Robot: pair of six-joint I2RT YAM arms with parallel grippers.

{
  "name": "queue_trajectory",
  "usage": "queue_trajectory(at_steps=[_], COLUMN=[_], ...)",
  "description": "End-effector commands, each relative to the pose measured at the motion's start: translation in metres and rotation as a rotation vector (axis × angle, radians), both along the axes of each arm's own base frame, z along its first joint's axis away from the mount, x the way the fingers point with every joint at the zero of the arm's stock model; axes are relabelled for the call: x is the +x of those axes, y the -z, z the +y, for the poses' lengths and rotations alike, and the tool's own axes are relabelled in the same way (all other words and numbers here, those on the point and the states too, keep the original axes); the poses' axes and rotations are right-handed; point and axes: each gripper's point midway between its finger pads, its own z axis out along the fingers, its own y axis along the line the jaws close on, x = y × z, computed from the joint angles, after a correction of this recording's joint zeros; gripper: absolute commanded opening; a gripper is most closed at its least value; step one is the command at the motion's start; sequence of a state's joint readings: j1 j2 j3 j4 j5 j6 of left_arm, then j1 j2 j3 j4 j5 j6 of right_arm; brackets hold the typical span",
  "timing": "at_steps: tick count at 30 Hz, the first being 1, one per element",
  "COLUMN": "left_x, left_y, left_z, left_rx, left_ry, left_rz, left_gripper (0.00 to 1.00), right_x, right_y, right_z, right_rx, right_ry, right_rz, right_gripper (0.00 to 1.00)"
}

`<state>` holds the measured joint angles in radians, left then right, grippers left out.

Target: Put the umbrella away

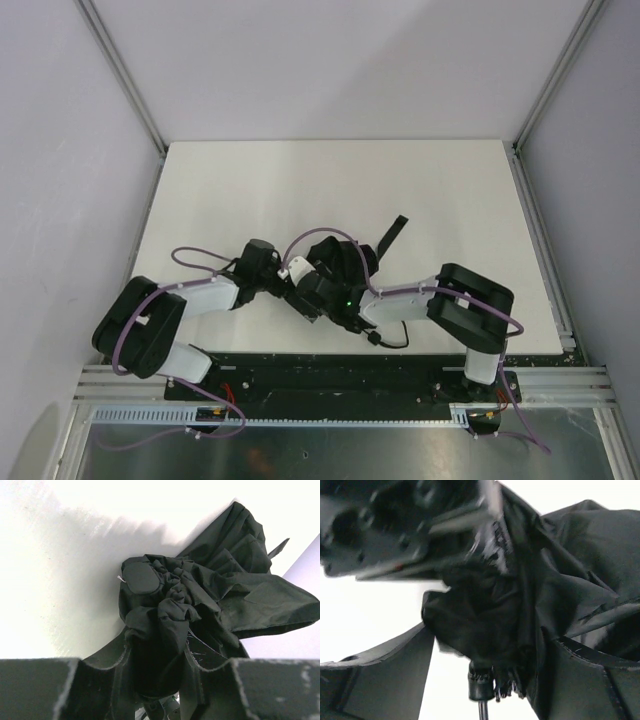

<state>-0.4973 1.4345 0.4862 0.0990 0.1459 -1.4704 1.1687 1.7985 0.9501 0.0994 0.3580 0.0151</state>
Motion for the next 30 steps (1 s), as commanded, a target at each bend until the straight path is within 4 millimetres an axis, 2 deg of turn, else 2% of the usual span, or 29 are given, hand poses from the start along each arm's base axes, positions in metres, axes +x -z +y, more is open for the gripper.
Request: queue_trajectory(at_steps=[1,5,8,9,10,12,14,19,20,22,25,27,30], left_x=[-0.028,-0.030,-0.030,-0.030,-0.028,-0.023,-0.017,0.008,0.012,0.015,0.016,0.013,0.007], left_y=[0.025,0.023,0.022,0.022,0.022,0.019,0.011,-0.037,-0.046,-0.060,-0.072,-0.072,-0.062], left_z=[0.018,0.018,0.019,0.020,0.021,0.026,0.030,0.039,0.042,0.045,0.048,0.048,0.046], left_rx=[0.100,0.095,0.091,0.088,0.089,0.091,0.092,0.110,0.110,0.102,0.075,0.051,0.022], left_ry=[-0.012,-0.016,-0.020,-0.021,-0.018,-0.014,-0.010,0.022,0.023,0.023,0.020,0.016,0.001], left_rz=[0.141,0.140,0.140,0.141,0.138,0.118,0.078,-0.142,-0.179,-0.229,-0.262,-0.252,-0.194], left_gripper=[0.00,0.00,0.00,0.00,0.00,0.08,0.29,0.88,0.94,0.98,0.99,0.99,0.99], right_x=[0.031,0.031,0.024,0.021,0.017,0.009,0.000,-0.023,-0.026,-0.032,-0.037,-0.036,-0.031], right_y=[-0.001,0.022,0.042,0.048,0.054,0.067,0.079,0.089,0.088,0.084,0.077,0.074,0.073], right_z=[0.003,-0.013,-0.020,-0.021,-0.021,-0.022,-0.024,-0.025,-0.024,-0.023,-0.022,-0.022,-0.022], right_rx=[-0.011,-0.071,-0.077,-0.070,-0.062,-0.039,0.004,0.158,0.196,0.266,0.375,0.438,0.514], right_ry=[0.141,0.181,0.139,0.119,0.096,0.054,0.017,-0.040,-0.046,-0.048,-0.031,-0.008,0.032], right_rz=[-0.122,-0.077,0.008,0.041,0.082,0.186,0.307,0.611,0.671,0.782,0.941,1.025,1.115], right_gripper=[0.72,0.38,0.10,0.05,0.02,0.01,0.00,0.00,0.00,0.00,0.00,0.00,0.00])
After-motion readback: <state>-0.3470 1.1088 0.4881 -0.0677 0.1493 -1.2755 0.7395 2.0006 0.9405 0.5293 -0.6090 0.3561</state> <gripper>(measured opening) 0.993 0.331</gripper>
